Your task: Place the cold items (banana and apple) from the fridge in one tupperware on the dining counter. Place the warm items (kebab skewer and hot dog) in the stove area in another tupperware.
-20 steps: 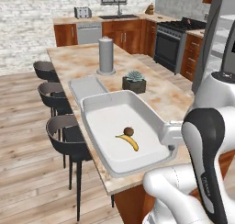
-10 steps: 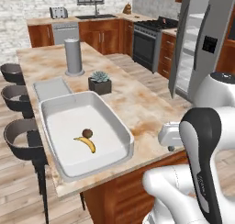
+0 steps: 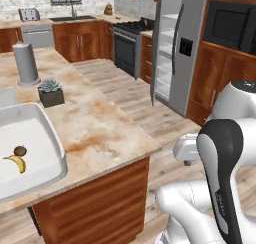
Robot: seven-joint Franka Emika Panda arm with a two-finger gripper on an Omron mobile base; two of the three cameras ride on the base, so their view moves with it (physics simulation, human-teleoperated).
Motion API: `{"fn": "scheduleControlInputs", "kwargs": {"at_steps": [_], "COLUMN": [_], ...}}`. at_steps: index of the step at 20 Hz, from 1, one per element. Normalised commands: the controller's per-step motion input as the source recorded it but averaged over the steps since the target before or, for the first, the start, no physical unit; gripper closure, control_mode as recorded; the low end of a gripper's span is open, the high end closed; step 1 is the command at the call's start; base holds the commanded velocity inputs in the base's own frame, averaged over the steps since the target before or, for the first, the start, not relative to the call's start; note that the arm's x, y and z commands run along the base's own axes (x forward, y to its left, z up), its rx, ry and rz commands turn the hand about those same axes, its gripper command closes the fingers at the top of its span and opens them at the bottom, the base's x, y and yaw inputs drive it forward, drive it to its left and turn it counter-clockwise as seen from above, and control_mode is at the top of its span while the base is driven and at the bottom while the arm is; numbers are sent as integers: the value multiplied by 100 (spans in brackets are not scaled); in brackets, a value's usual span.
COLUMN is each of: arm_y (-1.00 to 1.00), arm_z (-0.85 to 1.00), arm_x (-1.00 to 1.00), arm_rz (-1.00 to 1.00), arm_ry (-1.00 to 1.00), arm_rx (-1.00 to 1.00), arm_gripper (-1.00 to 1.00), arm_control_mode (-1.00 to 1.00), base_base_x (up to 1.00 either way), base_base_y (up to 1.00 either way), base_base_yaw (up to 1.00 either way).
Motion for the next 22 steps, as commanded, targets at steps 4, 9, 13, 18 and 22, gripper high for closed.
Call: {"fn": "scheduleControlInputs", "kwargs": {"at_steps": [4,9,13,18,22], "arm_y": [0,0,0,0,0], "arm_z": [0,0,0,0,0], "arm_x": [0,0,0,0,0], "arm_rz": [0,0,0,0,0], "arm_ry": [0,0,0,0,0], "arm_rx": [0,0,0,0,0], "arm_gripper": [-100,-100,-100,-100,-100], "arm_control_mode": [100,100,100,100,100], "base_base_x": [34,43,56,97,100], "base_base_y": [-100,-100,-98,-65,-48], "base_base_yaw": [-1,0,0,12,23]}}
